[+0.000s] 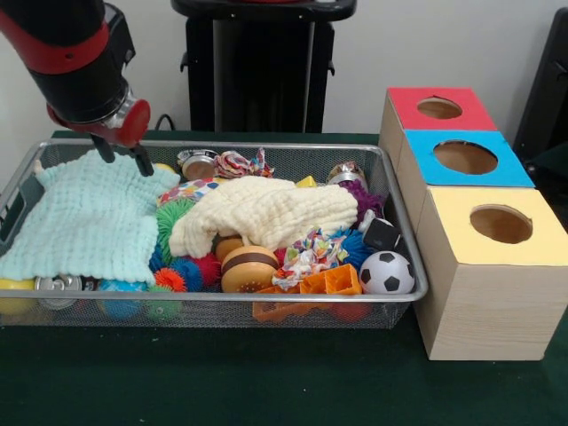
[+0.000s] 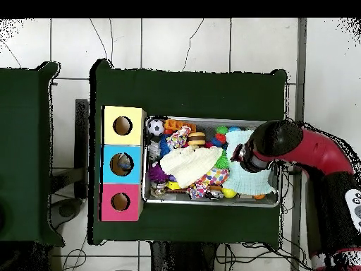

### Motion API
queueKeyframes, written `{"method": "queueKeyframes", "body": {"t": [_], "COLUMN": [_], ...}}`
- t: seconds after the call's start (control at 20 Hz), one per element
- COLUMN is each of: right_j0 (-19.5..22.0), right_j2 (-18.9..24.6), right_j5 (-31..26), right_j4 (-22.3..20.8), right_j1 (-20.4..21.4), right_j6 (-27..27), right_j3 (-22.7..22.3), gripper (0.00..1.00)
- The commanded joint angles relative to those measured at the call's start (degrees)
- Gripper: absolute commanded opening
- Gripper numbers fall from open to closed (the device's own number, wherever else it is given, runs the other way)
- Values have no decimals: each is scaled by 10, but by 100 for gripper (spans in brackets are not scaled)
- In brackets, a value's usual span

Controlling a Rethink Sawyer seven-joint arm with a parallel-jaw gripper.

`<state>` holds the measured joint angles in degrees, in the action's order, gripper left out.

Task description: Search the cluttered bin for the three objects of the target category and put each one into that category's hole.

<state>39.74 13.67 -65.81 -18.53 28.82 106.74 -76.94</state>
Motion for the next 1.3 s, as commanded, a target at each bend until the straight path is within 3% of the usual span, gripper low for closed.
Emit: {"method": "queueKeyframes", "body": {"t": [0.05,1.3], "right_j0": [9,-6], "right_j2": [56,51], "right_j5": [-6,123], "right_j4": [-55,-129], "right_j1": [-35,-59], "right_j6": [-181,-91], "right_j3": [3,-53], "gripper": [100,100]}}
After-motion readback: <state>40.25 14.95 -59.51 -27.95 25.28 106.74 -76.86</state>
